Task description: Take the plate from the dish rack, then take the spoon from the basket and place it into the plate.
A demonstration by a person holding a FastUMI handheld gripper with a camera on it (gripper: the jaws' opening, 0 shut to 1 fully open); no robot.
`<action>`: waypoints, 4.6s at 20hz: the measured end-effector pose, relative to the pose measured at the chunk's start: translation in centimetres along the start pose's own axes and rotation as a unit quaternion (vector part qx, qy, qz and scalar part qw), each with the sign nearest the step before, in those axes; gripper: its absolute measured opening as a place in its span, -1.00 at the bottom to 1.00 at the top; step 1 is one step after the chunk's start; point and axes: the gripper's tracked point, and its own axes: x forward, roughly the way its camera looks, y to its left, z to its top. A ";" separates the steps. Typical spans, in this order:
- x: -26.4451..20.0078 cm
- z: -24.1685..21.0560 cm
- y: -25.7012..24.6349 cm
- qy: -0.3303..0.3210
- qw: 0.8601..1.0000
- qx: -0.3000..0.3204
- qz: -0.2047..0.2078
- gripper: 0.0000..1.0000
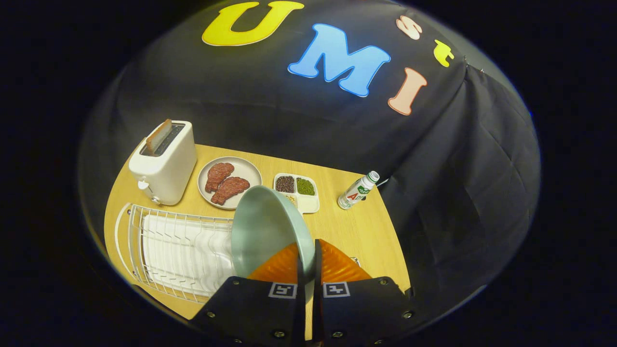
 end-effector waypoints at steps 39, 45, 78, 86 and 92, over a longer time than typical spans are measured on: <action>2.1 -26.6 -12.0 0.117 0.926 0.134 0.332 -0.89; 4.7 -30.0 -10.8 0.150 0.911 0.157 0.351 -0.87; 3.4 -16.8 -21.0 -0.419 0.874 0.066 0.236 0.98; 10.0 -16.9 -19.6 -0.434 0.864 0.100 0.235 0.96; 12.9 -17.0 -16.8 -0.433 0.861 0.087 0.251 0.77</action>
